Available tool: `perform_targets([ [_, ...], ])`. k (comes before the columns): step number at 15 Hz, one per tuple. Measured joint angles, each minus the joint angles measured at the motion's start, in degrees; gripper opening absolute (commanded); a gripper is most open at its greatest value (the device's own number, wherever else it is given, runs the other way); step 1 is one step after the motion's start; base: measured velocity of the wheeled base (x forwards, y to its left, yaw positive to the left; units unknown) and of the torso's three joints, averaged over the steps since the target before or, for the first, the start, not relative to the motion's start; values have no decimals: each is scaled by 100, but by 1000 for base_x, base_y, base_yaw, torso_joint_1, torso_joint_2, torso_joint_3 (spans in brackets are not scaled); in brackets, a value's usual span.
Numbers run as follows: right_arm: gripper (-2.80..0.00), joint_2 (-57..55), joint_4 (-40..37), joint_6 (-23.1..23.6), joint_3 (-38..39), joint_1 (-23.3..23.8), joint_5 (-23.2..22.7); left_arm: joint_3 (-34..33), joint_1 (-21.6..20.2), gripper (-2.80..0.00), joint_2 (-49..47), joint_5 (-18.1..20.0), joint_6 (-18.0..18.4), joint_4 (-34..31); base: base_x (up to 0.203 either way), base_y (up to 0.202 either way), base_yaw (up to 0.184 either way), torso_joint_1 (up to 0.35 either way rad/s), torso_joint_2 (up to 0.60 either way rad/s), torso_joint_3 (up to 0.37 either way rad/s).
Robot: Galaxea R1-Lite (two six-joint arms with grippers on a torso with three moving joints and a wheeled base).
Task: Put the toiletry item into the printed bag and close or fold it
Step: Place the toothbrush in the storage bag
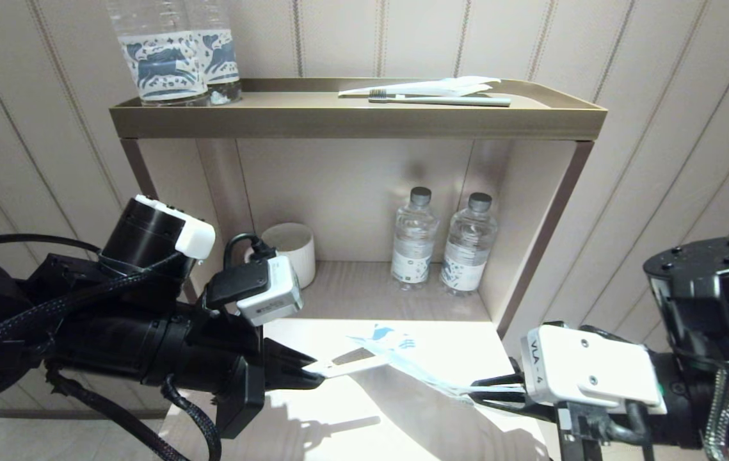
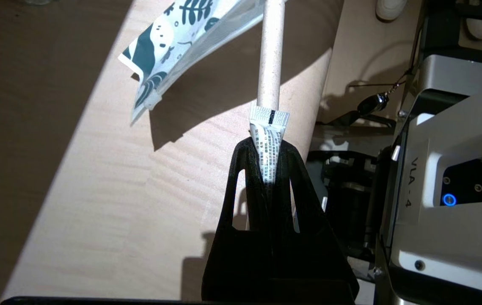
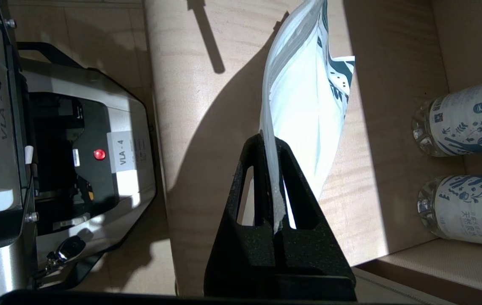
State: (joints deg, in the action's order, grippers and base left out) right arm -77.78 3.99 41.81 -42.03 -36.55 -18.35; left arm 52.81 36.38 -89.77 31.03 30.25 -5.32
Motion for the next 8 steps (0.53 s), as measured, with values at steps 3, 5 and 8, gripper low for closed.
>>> perform_targets([
  [3,-280,-15,0,-4,-9,-41,0,-22,9,-280,-69,0,1,9,0,0,0,0,0,0],
  [5,-280,-35,0,-4,-36,-49,0,-4,12,-280,-145,0,-1,18,0,0,0,0,0,0],
  [8,-280,-56,2,-4,-46,-102,0,17,11,-280,-292,6,-1,261,0,0,0,0,0,0],
])
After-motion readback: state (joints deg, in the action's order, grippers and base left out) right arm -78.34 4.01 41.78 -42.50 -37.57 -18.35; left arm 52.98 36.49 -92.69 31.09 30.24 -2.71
